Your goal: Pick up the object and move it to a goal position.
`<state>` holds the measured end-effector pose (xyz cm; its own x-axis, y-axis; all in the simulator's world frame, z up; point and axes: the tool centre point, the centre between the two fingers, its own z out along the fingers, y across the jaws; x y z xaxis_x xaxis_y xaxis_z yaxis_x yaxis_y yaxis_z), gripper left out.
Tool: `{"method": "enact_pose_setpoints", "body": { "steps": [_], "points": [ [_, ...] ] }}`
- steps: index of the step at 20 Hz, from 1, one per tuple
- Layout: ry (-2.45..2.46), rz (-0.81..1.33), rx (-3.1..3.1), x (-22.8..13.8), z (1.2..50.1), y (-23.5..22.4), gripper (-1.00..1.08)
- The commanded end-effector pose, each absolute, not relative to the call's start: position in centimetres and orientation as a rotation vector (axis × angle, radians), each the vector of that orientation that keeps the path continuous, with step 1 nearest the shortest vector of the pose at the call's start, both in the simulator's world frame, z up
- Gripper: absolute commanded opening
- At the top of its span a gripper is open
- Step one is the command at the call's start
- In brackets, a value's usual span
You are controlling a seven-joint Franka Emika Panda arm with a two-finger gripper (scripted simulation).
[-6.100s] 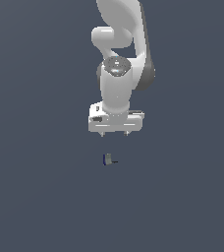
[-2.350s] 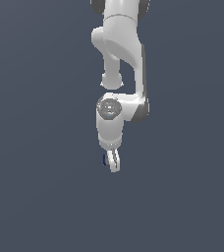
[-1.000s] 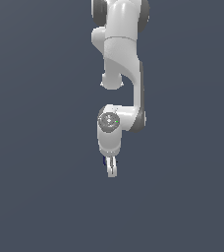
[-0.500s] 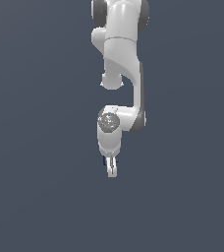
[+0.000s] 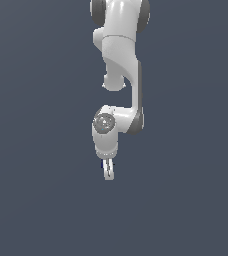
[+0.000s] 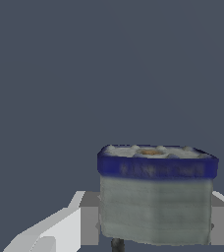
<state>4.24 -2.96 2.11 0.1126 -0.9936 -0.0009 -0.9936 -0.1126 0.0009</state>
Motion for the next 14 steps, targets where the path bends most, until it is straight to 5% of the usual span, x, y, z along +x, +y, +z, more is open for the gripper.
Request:
{"method": "enact_pose_setpoints", "body": {
  "steps": [1,14],
  "points": [
    [-2.095,0.0,2.341,4.5,2.9,-4.9,-1.0],
    [-2.095,0.0,2.341,5.8,6.6,-14.1,-1.0]
  ]
}}
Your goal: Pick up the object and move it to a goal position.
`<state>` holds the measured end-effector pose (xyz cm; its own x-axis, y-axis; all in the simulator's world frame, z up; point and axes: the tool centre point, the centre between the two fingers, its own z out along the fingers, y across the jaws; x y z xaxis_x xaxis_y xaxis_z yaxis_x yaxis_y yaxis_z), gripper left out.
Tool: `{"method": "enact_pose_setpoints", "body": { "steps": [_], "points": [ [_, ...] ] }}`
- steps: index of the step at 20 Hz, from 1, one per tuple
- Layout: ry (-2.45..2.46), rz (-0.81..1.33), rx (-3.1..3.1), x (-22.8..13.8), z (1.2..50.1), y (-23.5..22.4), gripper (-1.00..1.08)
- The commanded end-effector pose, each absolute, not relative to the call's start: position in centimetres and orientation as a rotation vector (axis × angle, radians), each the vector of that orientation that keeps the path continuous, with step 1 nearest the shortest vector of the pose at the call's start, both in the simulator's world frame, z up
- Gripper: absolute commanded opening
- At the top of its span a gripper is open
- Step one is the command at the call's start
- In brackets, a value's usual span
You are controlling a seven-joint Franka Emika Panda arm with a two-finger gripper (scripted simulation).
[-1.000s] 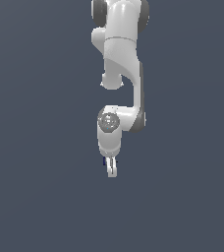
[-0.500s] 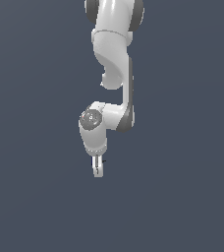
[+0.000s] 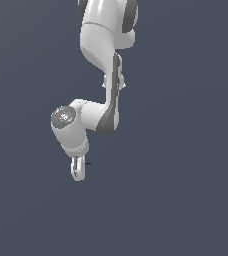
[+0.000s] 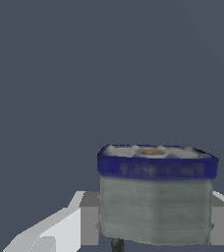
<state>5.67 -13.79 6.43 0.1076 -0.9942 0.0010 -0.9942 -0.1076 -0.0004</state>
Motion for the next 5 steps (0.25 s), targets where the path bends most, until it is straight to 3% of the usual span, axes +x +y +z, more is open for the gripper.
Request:
{"method": "enact_pose_setpoints", "body": {
  "steps": [1,5],
  "points": [
    [-2.095,0.0,2.341,5.83,6.64,-14.19,-1.0],
    [-2.095,0.0,2.341,5.87,6.5,-13.84,-1.0]
  ]
}}
